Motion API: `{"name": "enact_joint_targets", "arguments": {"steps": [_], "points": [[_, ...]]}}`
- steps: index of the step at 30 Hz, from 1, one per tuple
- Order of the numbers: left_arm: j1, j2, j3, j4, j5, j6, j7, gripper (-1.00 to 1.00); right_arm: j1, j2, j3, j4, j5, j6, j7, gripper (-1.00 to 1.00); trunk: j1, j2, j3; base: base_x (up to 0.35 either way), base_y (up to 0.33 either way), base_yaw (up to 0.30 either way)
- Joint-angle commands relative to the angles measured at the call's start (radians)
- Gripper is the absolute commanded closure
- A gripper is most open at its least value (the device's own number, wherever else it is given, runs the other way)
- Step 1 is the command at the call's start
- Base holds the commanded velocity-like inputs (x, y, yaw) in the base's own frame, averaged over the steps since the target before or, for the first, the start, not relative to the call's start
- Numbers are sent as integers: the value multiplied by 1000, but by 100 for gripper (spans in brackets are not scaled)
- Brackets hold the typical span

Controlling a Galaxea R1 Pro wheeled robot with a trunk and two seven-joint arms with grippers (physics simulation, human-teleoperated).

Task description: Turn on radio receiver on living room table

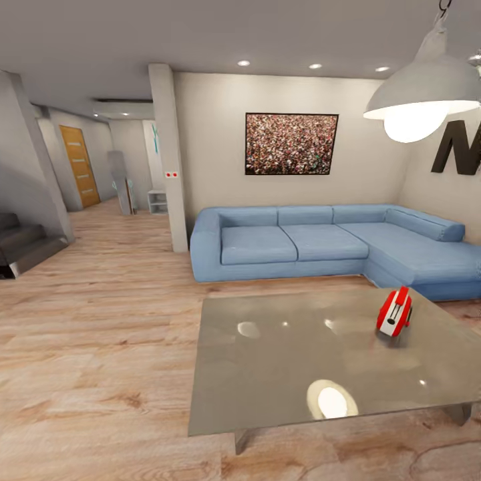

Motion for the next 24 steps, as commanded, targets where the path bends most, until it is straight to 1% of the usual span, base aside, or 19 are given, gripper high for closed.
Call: {"name": "enact_joint_targets", "arguments": {"steps": [1,6,16,19,24], "points": [[0,0,0,0,0,0,5,-100,0,0,0,0,0,0,0,-100,0,0,0,255,-222,-55],[0,0,0,0,0,-1,16,-100,0,0,0,0,0,0,0,-100,0,0,0,255,-234,-17],[0,0,0,0,0,-1,17,-100,0,0,1,0,0,0,0,-100,0,0,0,224,-269,4],[0,0,0,0,0,-1,17,-100,0,0,2,0,0,0,0,-100,0,0,0,152,-303,113],[0,0,0,0,0,-1,17,-100,0,0,2,0,0,0,0,-100,0,0,0,39,-326,207]]}}
